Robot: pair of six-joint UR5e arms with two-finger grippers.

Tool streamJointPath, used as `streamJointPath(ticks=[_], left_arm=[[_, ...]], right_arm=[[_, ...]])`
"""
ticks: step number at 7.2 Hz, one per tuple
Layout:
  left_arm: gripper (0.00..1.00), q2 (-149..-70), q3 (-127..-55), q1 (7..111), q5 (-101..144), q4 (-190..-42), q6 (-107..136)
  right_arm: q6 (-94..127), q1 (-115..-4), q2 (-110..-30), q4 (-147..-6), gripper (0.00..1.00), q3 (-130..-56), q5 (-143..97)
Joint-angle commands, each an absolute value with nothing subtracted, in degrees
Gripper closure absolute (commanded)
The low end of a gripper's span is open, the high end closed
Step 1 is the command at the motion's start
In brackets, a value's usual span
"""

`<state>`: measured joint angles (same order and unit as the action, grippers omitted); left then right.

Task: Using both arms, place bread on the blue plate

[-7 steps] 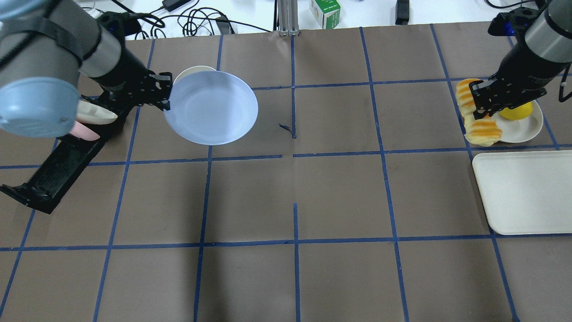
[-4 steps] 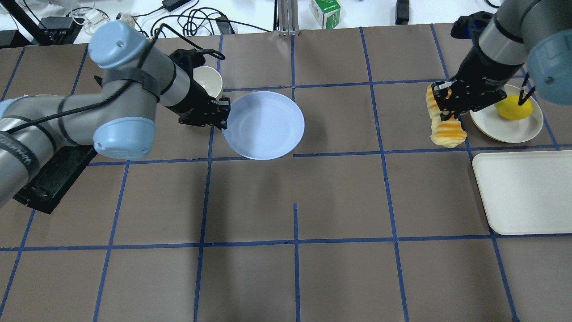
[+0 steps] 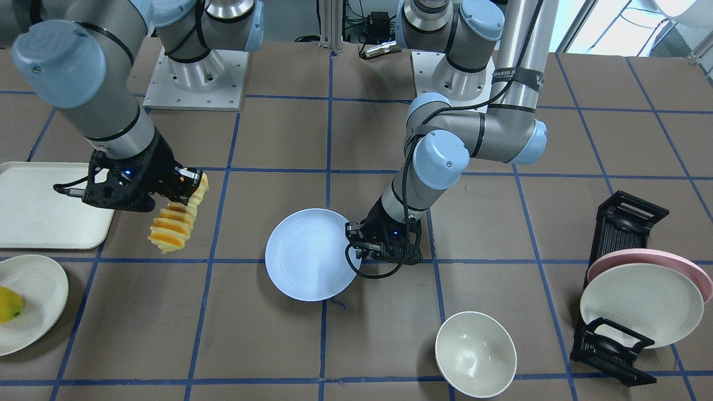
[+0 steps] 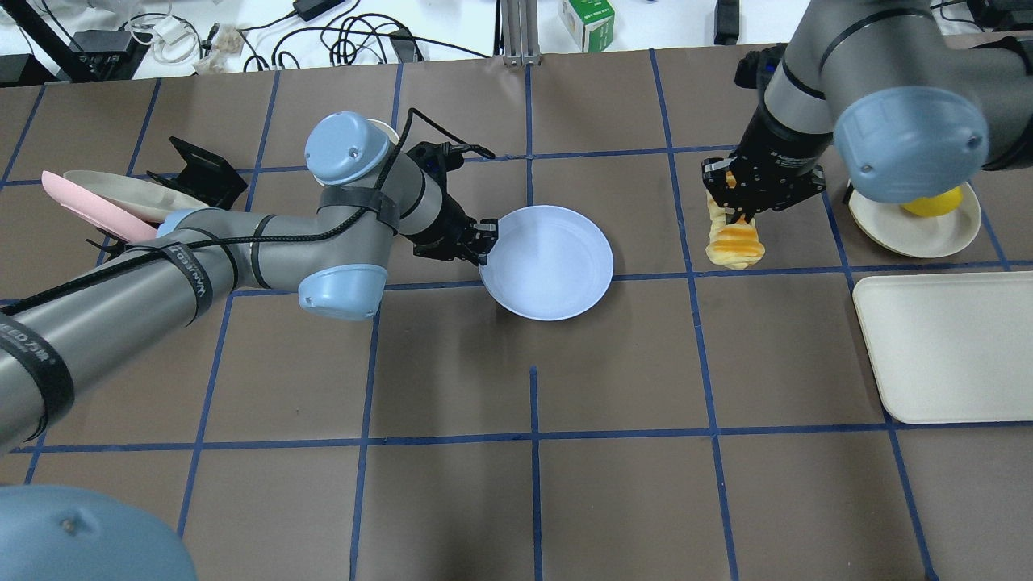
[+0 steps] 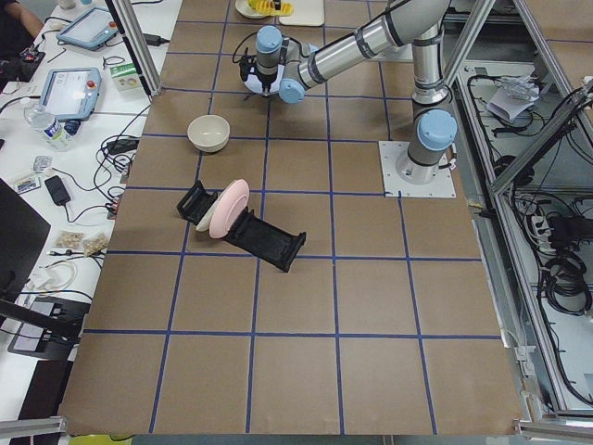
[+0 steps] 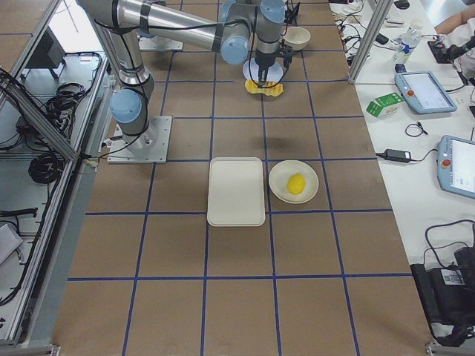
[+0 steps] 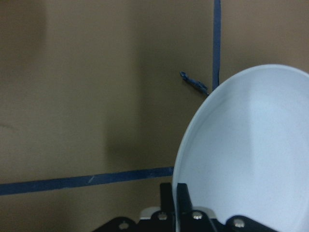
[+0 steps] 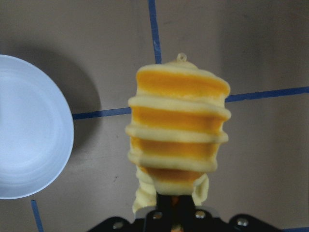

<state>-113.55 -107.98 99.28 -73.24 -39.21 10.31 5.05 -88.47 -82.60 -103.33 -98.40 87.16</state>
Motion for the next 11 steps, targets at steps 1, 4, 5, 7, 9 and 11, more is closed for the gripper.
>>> streamJointPath(ticks=[1, 4, 5, 7, 9, 11], left_arm=[[0.43, -114.96, -108.28, 100.02, -78.19, -35.17, 8.97], [0.00, -111.72, -105.75, 98.89, -81.56, -35.32, 6.60], [0.00, -109.97, -102.17, 97.92, -81.48, -41.60, 6.50], [0.00, -106.89, -94.17, 98.35, -82.96, -60.90, 6.77], [0.00, -102.16, -89.41, 98.61, -89.53, -76.65, 7.29], [0.00, -97.49, -87.72, 98.09, -89.73, -84.63, 7.03]], right_arm=[[9.14, -93.14, -80.17, -106.68, 1.00, -98.35, 86.93], [11.41, -98.24, -75.86, -113.19, 1.00, -98.26, 84.20], [12.82, -100.44, -73.67, -117.99, 1.00, -97.91, 83.07], [16.87, -102.91, -68.67, -125.30, 1.00, -97.91, 81.30], [17.67, -105.28, -66.72, -126.55, 1.00, -97.74, 81.30], [17.67, -105.29, -65.84, -127.00, 1.00, -98.43, 81.12]])
